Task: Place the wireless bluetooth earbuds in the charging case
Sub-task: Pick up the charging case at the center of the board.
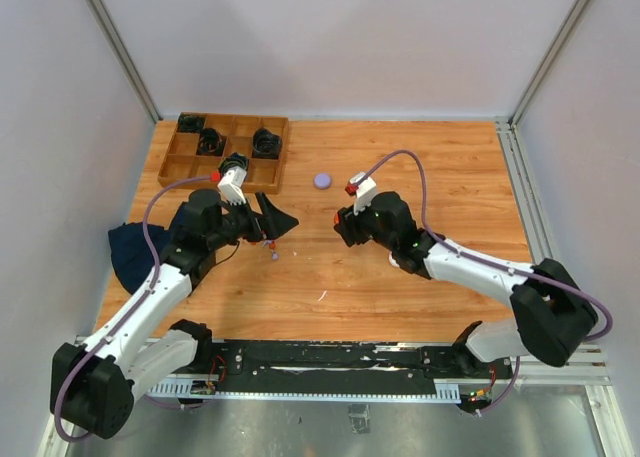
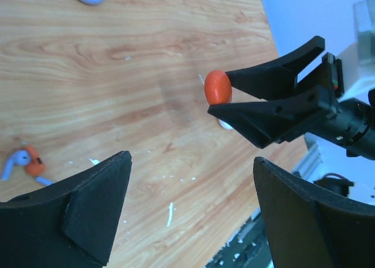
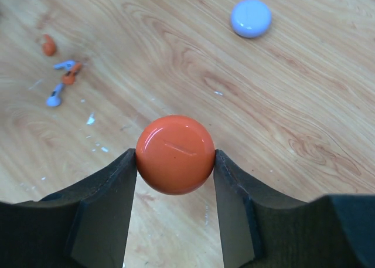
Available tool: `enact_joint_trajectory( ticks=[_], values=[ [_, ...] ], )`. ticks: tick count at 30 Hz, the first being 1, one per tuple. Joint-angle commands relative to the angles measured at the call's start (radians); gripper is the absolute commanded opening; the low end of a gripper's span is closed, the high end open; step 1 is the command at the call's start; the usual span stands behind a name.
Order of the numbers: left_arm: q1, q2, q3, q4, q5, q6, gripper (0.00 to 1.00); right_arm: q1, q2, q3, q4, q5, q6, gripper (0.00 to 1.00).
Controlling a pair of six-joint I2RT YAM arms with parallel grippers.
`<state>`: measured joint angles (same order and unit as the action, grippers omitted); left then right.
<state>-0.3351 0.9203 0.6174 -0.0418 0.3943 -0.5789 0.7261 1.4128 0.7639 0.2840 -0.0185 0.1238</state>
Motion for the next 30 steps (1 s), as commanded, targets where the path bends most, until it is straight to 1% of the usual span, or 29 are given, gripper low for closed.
enact_joint_trajectory(
  ticks=[1, 8, 12, 17, 19, 26, 30],
  values=[
    [-0.015, 0.027, -0.031, 0.127, 0.119, -0.105, 0.9, 0.061, -0.104, -0.069, 0.126, -0.001, -0.087, 0.41],
    [-0.1, 0.078, -0.057, 0.256, 0.112, -0.202, 0.87, 0.135, -0.214, -0.175, 0.255, -0.041, -0.24, 0.42],
    [-0.147, 0.091, -0.053, 0.302, 0.077, -0.22, 0.86, 0.178, -0.25, -0.223, 0.321, -0.07, -0.33, 0.42],
    [-0.198, 0.116, -0.051, 0.344, 0.058, -0.22, 0.81, 0.208, -0.272, -0.282, 0.45, -0.1, -0.398, 0.41],
    [-0.209, 0.121, -0.052, 0.35, 0.049, -0.218, 0.79, 0.212, -0.276, -0.284, 0.457, -0.107, -0.41, 0.41],
    [-0.232, 0.128, -0.077, 0.411, 0.038, -0.207, 0.68, 0.226, -0.296, -0.284, 0.466, -0.114, -0.428, 0.41],
    [-0.241, 0.137, -0.071, 0.418, 0.035, -0.2, 0.63, 0.233, -0.295, -0.282, 0.467, -0.121, -0.438, 0.41]
  ],
)
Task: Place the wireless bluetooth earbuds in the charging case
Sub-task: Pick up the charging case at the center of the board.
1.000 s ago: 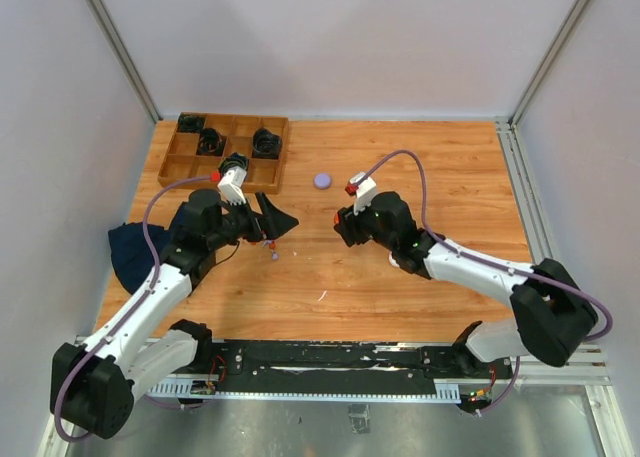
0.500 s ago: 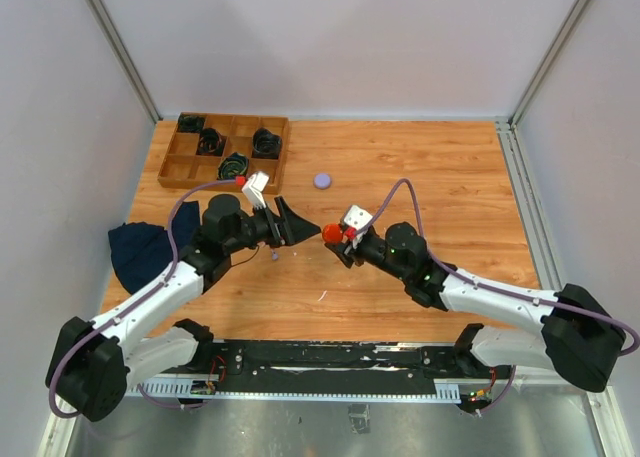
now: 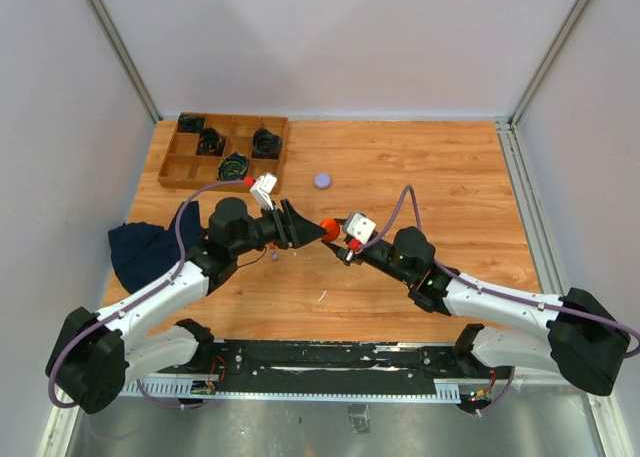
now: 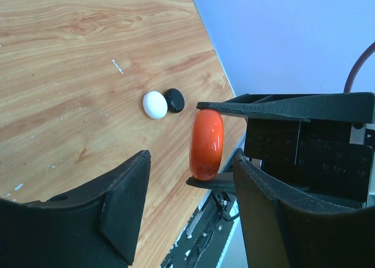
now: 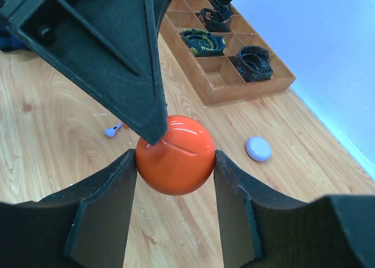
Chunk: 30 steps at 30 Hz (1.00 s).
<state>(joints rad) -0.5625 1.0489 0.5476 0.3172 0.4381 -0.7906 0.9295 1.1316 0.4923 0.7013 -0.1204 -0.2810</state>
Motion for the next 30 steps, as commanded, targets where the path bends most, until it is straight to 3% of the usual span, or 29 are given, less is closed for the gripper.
enact_joint_trajectory(
  ticks=[1, 11, 16, 23, 30],
  values=[
    [-0.017, 0.011, 0.003, 0.059, -0.008, 0.016, 0.62, 0.032, -0.012, -0.011, 0.05, -0.021, -0.035, 0.42],
    [-0.039, 0.035, 0.026, 0.059, -0.03, 0.037, 0.51, 0.039, 0.0, -0.005, 0.05, -0.024, -0.066, 0.43],
    [-0.041, 0.024, 0.03, 0.059, -0.032, 0.069, 0.38, 0.039, -0.004, -0.003, 0.043, -0.026, -0.071, 0.45],
    [-0.042, -0.033, 0.032, 0.055, 0.005, 0.211, 0.2, 0.034, -0.054, 0.019, -0.087, -0.043, -0.073, 0.59],
    [-0.042, -0.05, 0.102, -0.053, 0.087, 0.398, 0.19, -0.047, -0.157, 0.029, -0.206, -0.204, -0.013, 0.71]
  ],
)
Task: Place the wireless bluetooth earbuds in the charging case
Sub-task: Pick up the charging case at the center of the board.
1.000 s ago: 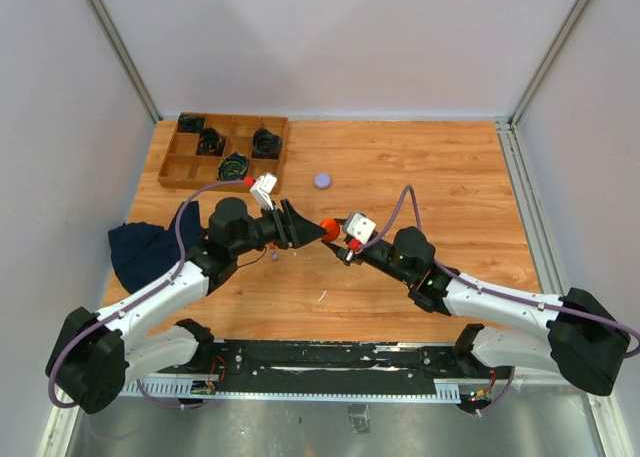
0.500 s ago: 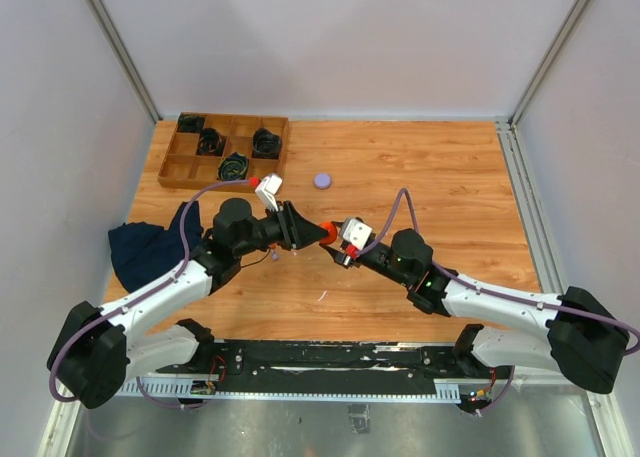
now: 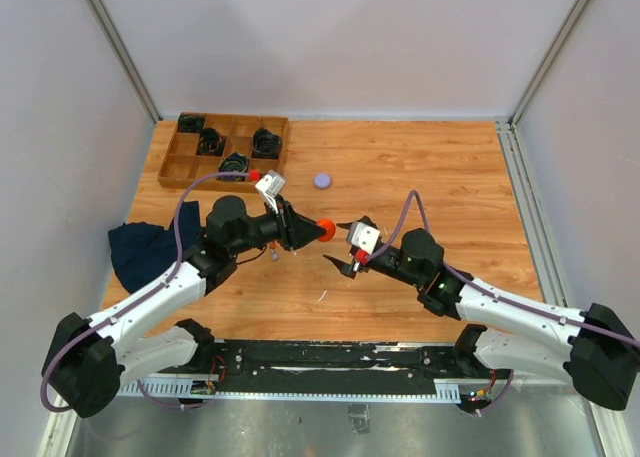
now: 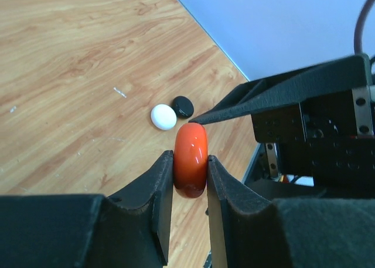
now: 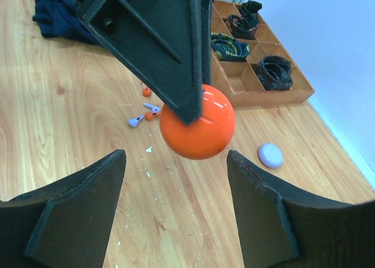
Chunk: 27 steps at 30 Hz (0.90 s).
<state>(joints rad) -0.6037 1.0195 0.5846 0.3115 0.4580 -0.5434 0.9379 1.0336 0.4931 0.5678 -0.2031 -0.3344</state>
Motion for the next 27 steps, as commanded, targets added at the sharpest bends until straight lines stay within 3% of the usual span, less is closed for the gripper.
enact_joint_trajectory(
  ticks=[1, 7, 13, 20, 27],
  values=[
    [-0.001, -0.022, 0.076, -0.066, 0.082, 0.186, 0.19, -0.072, -0.074, 0.029, -0.083, -0.16, 0.051, 0.71],
    [-0.001, -0.023, 0.181, -0.25, 0.182, 0.438, 0.19, -0.214, -0.129, 0.043, -0.111, -0.422, 0.153, 0.71],
    [-0.001, -0.018, 0.245, -0.31, 0.304, 0.615, 0.19, -0.278, -0.115, 0.069, -0.086, -0.582, 0.248, 0.67],
    [-0.001, 0.027, 0.315, -0.375, 0.385, 0.748, 0.18, -0.287, -0.068, 0.092, -0.015, -0.62, 0.314, 0.61],
    [-0.005, 0.018, 0.302, -0.336, 0.437, 0.772, 0.18, -0.288, -0.016, 0.102, 0.077, -0.641, 0.386, 0.54]
  ],
)
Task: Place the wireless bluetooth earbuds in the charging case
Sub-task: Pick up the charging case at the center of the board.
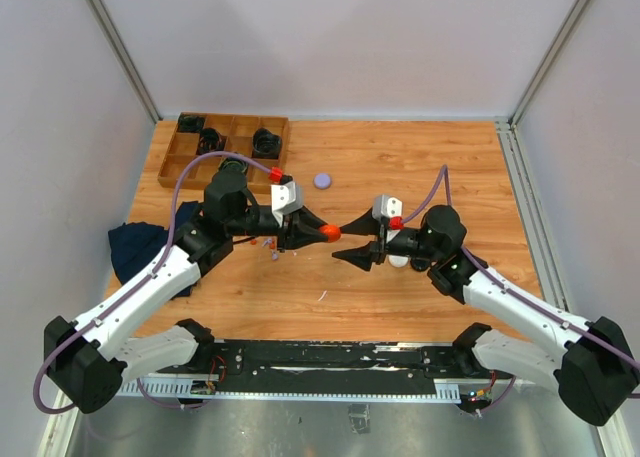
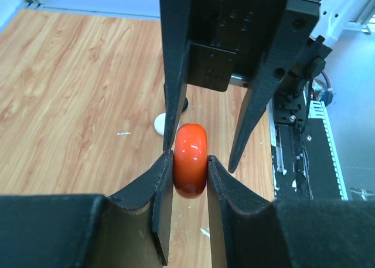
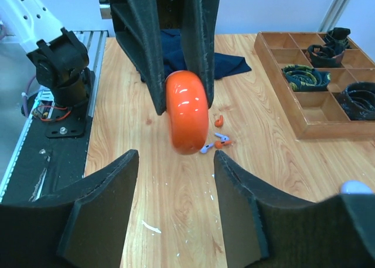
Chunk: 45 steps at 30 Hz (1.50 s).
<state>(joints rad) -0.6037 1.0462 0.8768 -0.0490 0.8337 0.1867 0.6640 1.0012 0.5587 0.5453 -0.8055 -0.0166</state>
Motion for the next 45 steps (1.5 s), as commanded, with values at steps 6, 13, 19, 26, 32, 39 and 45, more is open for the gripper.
enact_joint_trajectory(
  ticks=[6, 13, 19, 26, 32, 39, 45],
  values=[
    [-0.005, -0.031, -0.026, 0.076, 0.086, 0.023, 0.18, -0.015, 0.039, 0.028, 0.171, -0.046, 0.103, 0.5],
    [-0.005, -0.034, -0.044, 0.12, 0.1, 0.008, 0.17, -0.014, 0.045, 0.025, 0.193, -0.079, 0.117, 0.42],
    [-0.005, -0.044, -0.062, 0.17, 0.116, -0.019, 0.17, -0.014, 0.055, 0.025, 0.212, -0.095, 0.128, 0.39],
    [-0.005, -0.045, -0.079, 0.207, 0.121, -0.039, 0.16, -0.014, 0.07, 0.023, 0.253, -0.103, 0.154, 0.37],
    [-0.005, -0.047, -0.089, 0.231, 0.119, -0.05, 0.16, -0.014, 0.088, 0.018, 0.292, -0.11, 0.177, 0.32],
    [-0.005, -0.059, -0.11, 0.26, 0.105, -0.067, 0.25, -0.014, 0.098, 0.011, 0.305, -0.115, 0.181, 0.18],
    [-0.005, -0.089, -0.131, 0.257, 0.048, -0.059, 0.48, -0.014, 0.088, 0.007, 0.301, -0.112, 0.176, 0.09]
  ],
)
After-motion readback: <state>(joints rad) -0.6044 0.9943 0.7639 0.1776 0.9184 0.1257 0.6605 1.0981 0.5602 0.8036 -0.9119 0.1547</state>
